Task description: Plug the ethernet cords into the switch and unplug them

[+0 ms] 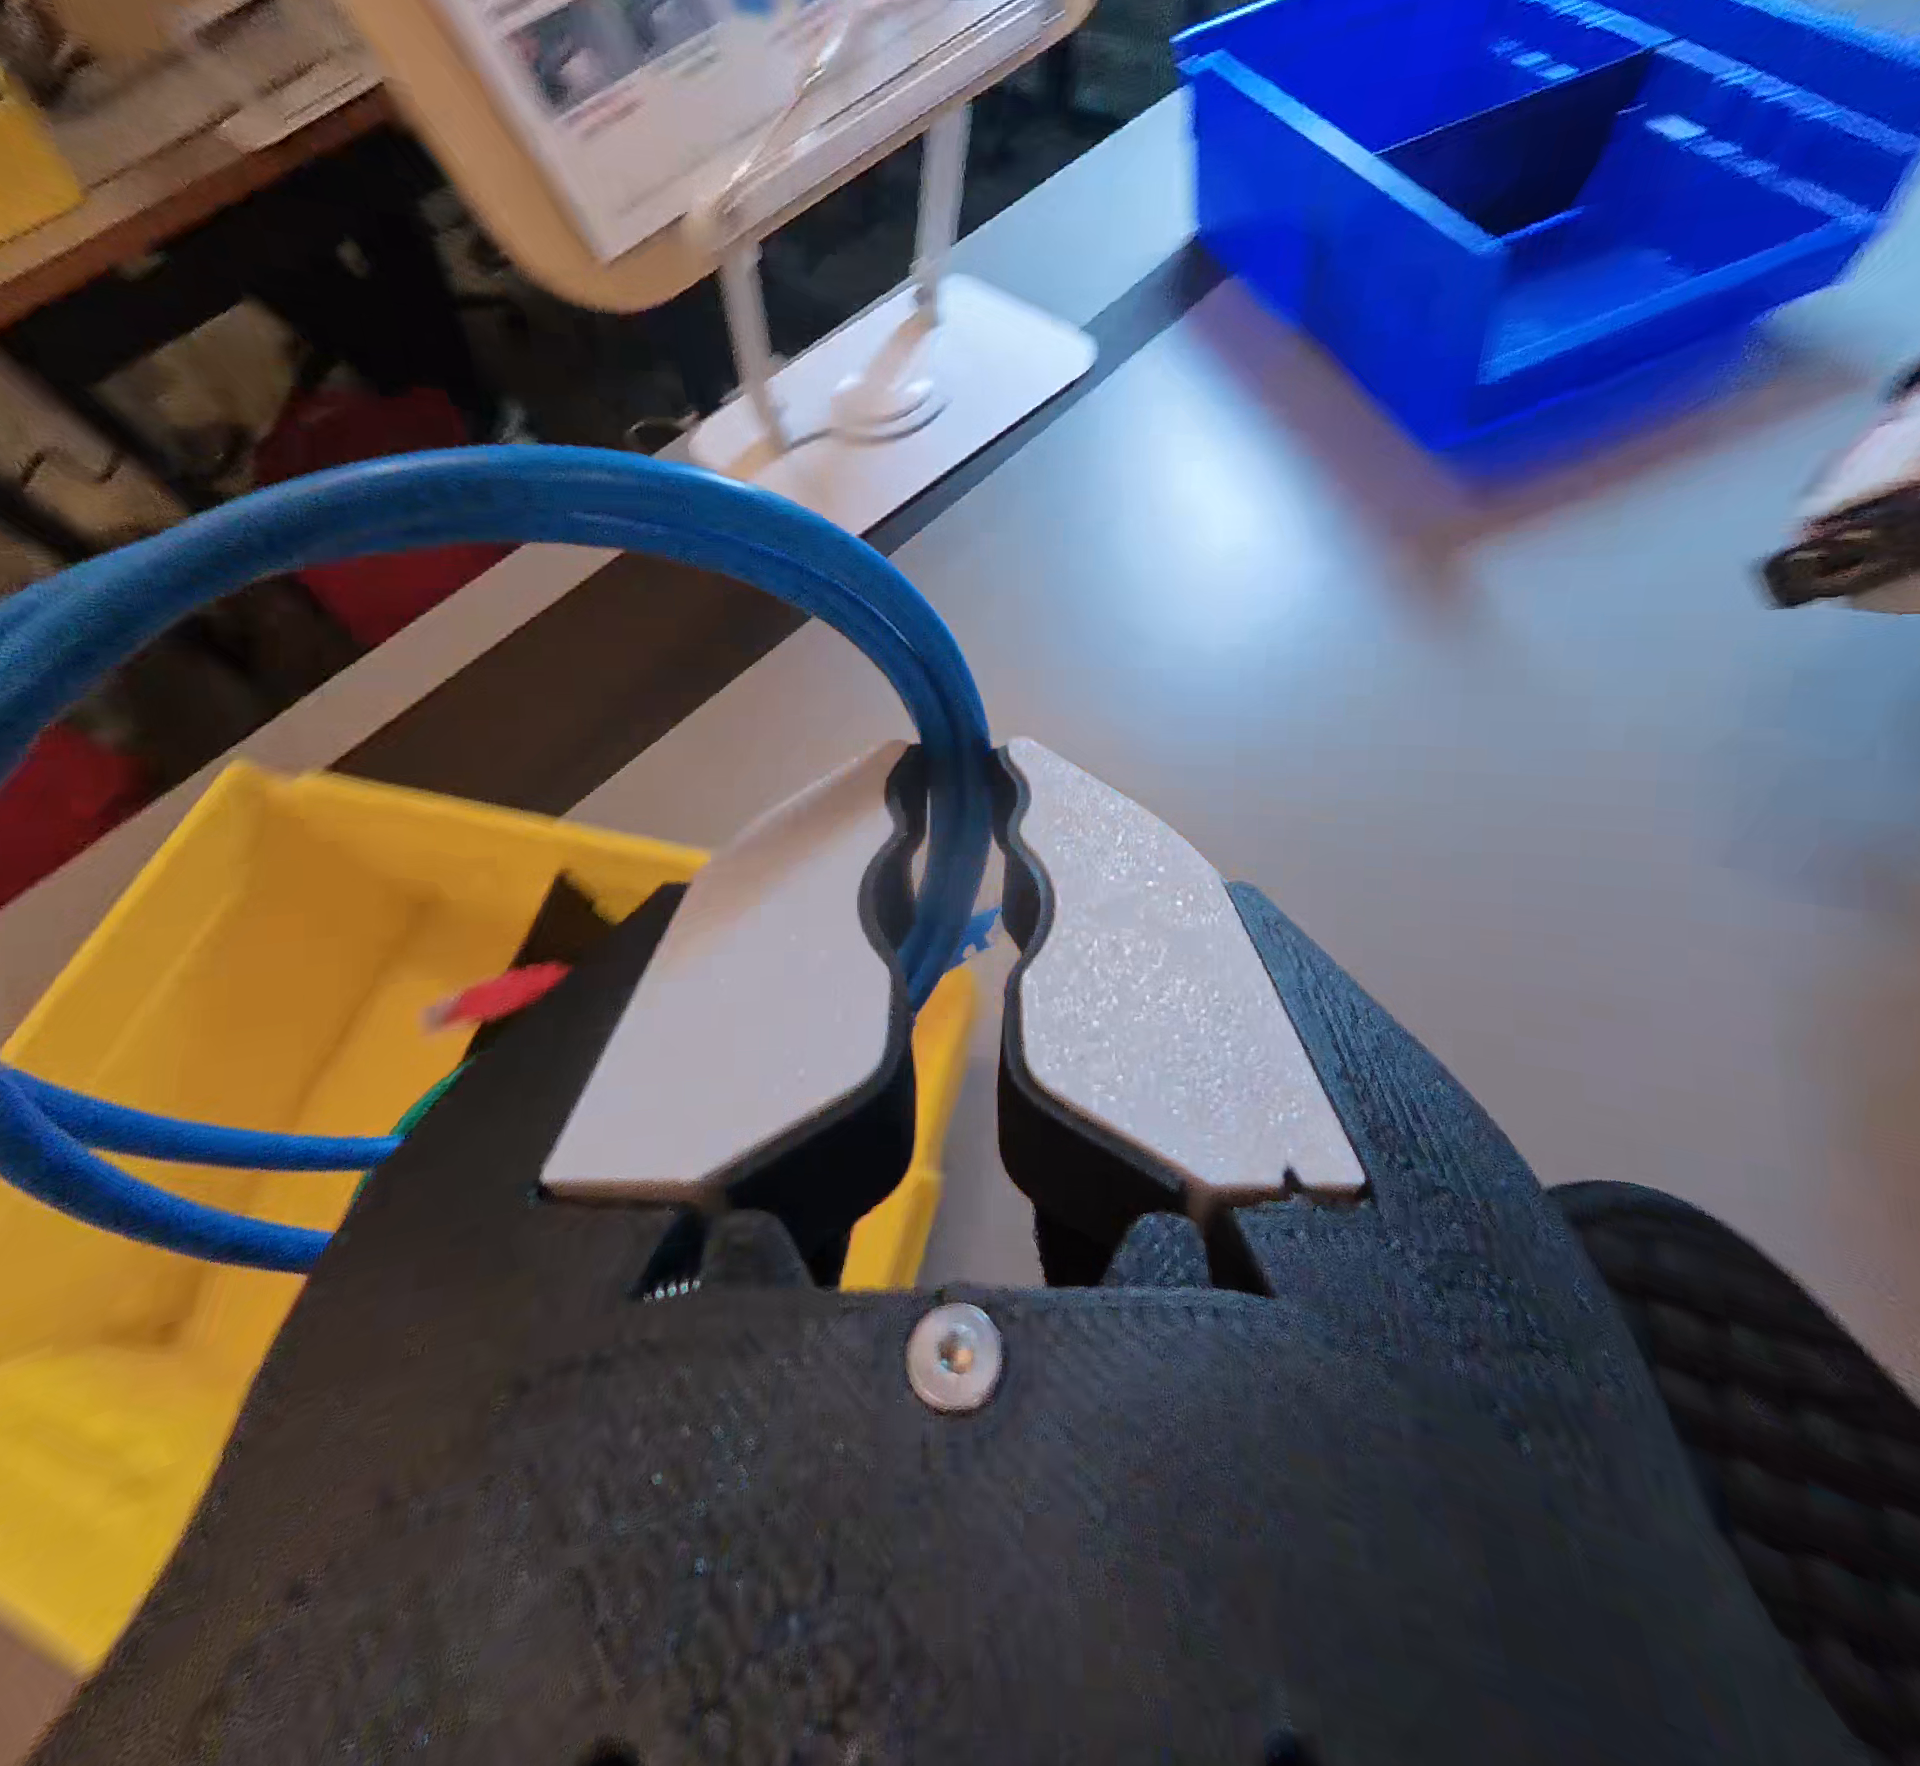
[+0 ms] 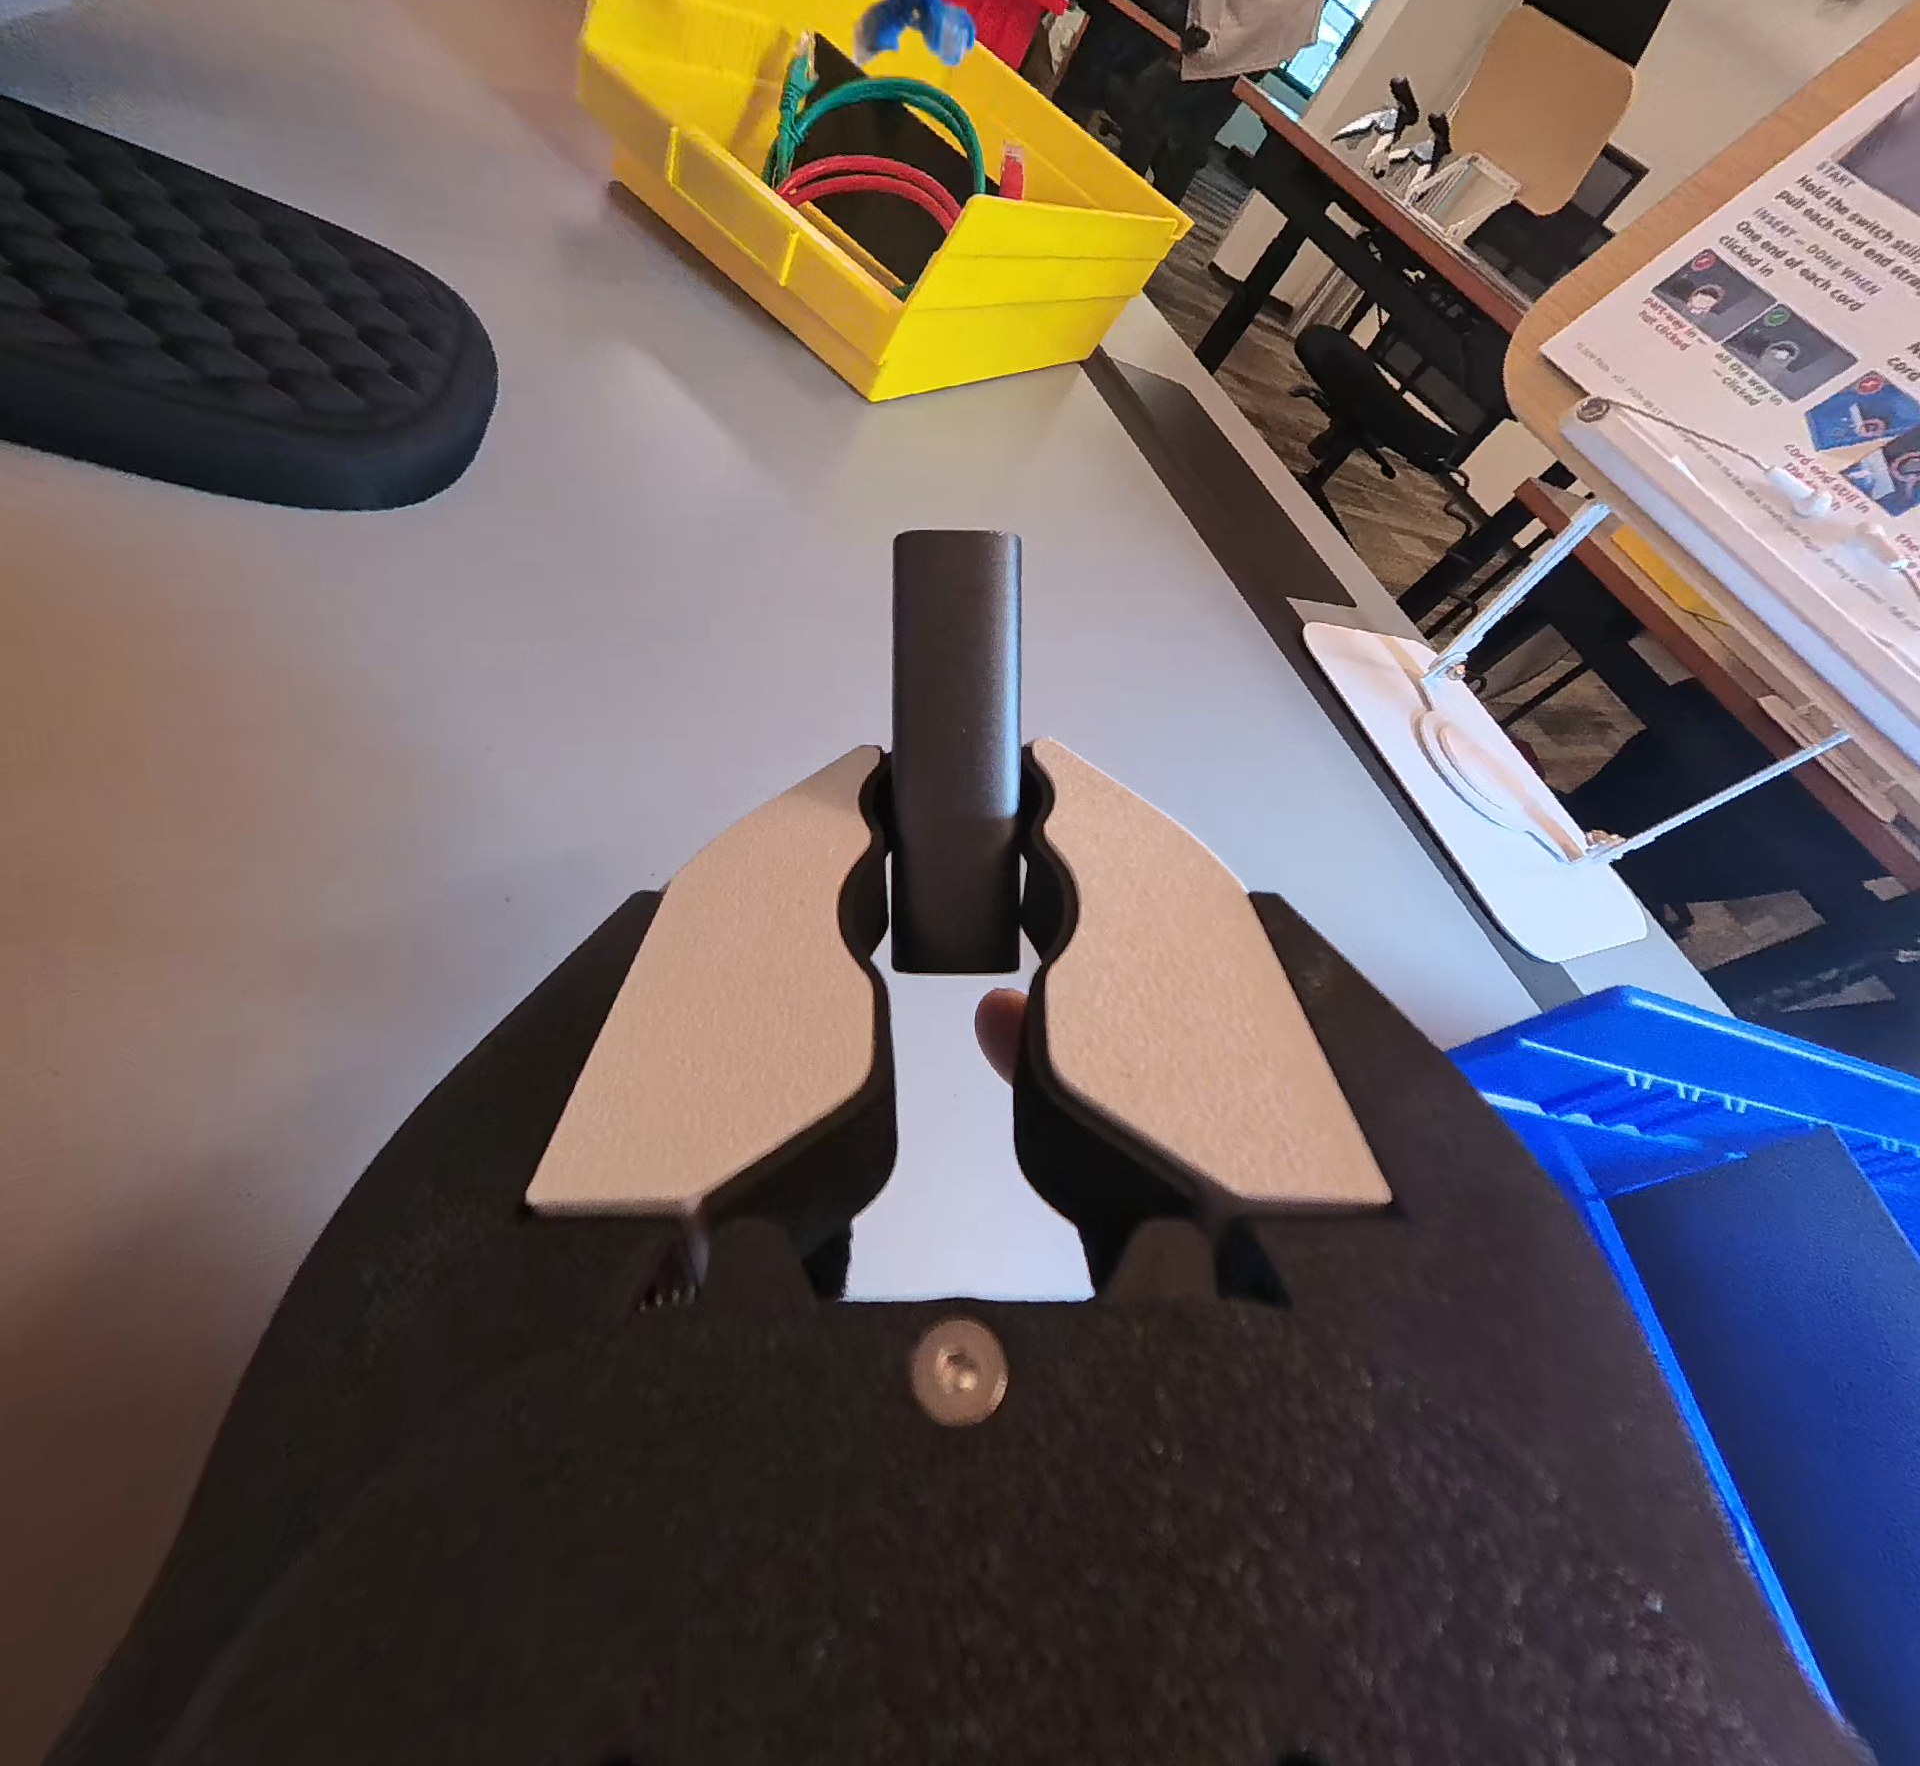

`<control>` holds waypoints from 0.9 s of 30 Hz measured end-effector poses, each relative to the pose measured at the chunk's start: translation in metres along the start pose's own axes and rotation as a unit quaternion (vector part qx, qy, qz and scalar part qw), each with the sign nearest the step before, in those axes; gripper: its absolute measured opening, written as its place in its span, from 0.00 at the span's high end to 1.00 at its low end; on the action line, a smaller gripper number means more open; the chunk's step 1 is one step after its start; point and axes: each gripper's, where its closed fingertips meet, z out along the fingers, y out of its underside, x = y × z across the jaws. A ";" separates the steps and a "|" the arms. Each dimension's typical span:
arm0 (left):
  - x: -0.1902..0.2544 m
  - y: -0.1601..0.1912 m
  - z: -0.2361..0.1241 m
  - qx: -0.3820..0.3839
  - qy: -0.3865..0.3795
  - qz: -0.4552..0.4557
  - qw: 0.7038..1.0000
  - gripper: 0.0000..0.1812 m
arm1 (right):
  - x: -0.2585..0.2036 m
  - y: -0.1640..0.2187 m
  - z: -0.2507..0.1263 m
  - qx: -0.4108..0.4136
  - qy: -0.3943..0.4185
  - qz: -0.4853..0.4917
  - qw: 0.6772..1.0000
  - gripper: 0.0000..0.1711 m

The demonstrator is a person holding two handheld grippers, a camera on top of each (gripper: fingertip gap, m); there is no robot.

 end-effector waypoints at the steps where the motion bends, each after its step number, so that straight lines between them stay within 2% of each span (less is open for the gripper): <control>1: 0.019 -0.011 0.000 0.009 0.024 0.012 1.000 0.93 | 0.000 -0.001 0.000 0.002 0.001 0.000 1.000 0.88; 5: 0.109 -0.027 0.011 0.011 0.154 0.049 0.987 0.93 | 0.004 -0.005 -0.004 0.010 0.008 0.006 1.000 0.88; 8: 0.182 -0.011 0.026 -0.026 0.267 0.071 0.961 0.93 | 0.008 -0.007 -0.007 0.017 0.013 0.013 1.000 0.88; 11: 0.224 0.015 0.051 -0.070 0.319 0.079 0.942 0.93 | 0.012 -0.006 -0.010 0.019 0.018 0.015 1.000 0.88; 14: 0.236 0.033 0.080 -0.096 0.337 0.055 0.935 0.94 | 0.016 -0.004 -0.012 0.015 0.026 0.016 0.999 0.88; 17: 0.227 0.037 0.095 -0.101 0.331 0.041 0.937 0.95 | 0.020 -0.002 -0.014 0.012 0.034 0.018 0.999 0.88; 23: 0.201 0.044 0.088 -0.071 0.330 -0.002 0.941 0.95 | 0.026 -0.003 -0.018 0.019 0.039 0.025 0.999 0.88; 25: 0.195 0.039 0.082 -0.037 0.346 -0.050 0.936 0.95 | 0.026 -0.003 -0.018 0.020 0.039 0.025 0.999 0.88; 27: 0.184 0.027 0.074 0.012 0.378 -0.134 0.916 0.96 | 0.026 -0.003 -0.018 0.020 0.039 0.026 0.999 0.88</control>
